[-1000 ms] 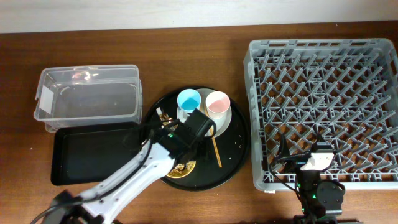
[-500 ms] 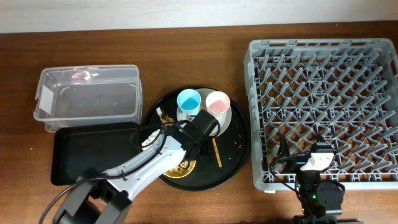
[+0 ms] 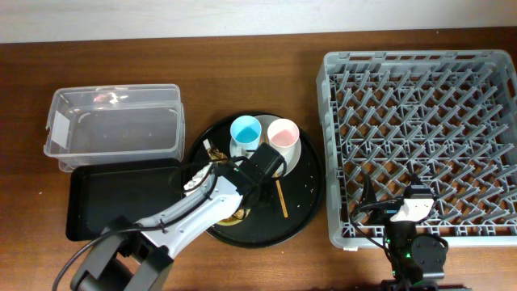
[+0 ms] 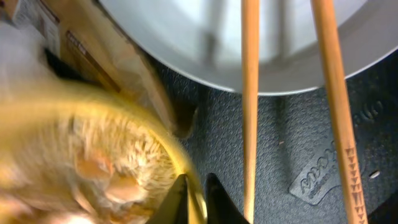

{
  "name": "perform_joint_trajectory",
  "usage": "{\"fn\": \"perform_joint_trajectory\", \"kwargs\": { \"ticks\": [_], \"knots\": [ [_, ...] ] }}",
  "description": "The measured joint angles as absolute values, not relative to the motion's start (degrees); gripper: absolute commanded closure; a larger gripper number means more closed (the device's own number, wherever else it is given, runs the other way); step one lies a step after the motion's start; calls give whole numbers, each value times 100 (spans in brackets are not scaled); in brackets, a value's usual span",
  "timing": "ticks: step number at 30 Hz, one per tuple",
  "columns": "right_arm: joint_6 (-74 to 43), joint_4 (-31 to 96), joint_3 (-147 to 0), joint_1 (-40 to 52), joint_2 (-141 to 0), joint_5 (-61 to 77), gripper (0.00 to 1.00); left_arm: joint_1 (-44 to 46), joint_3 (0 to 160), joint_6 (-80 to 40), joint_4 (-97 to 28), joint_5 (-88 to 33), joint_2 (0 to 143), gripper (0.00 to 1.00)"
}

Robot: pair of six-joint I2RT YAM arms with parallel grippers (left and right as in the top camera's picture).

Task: Sort waste into correct bins and load items into the dishwasher rack
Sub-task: 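Reach the left gripper to the yellow plate and grasp its rim, then lift the yellow plate with the left gripper toward the black tray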

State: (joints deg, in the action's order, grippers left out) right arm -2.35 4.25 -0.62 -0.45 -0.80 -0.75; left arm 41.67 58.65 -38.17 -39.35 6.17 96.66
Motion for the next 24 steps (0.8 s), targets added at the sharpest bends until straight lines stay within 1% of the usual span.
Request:
{"fn": "perform_joint_trajectory", "kwargs": {
  "ticks": [1, 18, 24],
  "knots": [
    [-233, 425, -62, -45, -80, -78, 2, 4169, 5863, -3828, -3944, 631, 9666, 99],
    [-231, 425, -62, -47, -80, -75, 2, 4185, 5865, -3848, -4132, 725, 9588, 99],
    [-235, 425, -62, -45, -80, -75, 2, 4182, 5861, -3841, -4307, 725, 9174, 99]
  ]
}}
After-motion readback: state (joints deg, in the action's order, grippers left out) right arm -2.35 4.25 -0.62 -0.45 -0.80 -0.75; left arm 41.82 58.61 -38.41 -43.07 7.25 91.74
